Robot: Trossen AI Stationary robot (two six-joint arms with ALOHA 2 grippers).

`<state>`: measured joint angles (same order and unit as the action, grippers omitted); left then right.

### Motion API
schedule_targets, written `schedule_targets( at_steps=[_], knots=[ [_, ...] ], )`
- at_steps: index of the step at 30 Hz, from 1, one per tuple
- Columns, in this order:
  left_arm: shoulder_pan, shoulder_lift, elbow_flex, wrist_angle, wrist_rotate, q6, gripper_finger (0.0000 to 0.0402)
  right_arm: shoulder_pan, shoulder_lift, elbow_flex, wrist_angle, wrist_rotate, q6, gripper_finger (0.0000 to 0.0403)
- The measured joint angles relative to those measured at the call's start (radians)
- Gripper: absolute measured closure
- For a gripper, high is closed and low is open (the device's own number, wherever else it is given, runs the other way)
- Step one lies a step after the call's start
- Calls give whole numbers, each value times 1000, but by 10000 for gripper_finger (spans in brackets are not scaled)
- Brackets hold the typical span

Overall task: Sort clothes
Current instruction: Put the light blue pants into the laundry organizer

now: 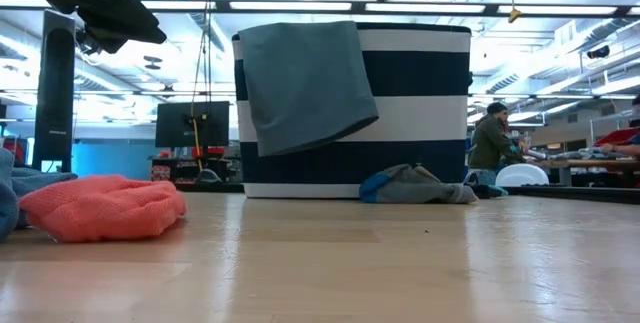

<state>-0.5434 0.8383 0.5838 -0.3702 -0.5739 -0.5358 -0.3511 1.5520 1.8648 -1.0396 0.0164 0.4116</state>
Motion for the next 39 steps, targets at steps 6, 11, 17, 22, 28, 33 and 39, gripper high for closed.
schedule_targets(
  at_steps=[6, 11, 17, 22, 28, 33, 39],
  knots=[
    [0, 0, 0, 2, -5, -12, 275, 202, -28, 1, -117, 86, 61, 234],
    [0, 0, 0, -1, -6, -43, 275, 393, -10, -3, -154, 289, 92, 234],
    [0, 0, 0, -5, -6, -45, 275, 519, -3, -124, -146, 436, 198, 234],
    [0, 0, 0, -14, -6, -45, 275, 532, -3, -332, -20, 488, 268, 234],
    [0, 0, 0, -16, -6, -45, 275, 512, -1, -566, 440, 553, 135, 235],
    [0, 0, 0, -16, -6, -45, 275, 473, -4, -716, 749, 687, 52, 240],
    [0, 0, 0, -18, -6, -44, 275, 440, 1, -837, 1151, 649, -33, 249]
  ],
)
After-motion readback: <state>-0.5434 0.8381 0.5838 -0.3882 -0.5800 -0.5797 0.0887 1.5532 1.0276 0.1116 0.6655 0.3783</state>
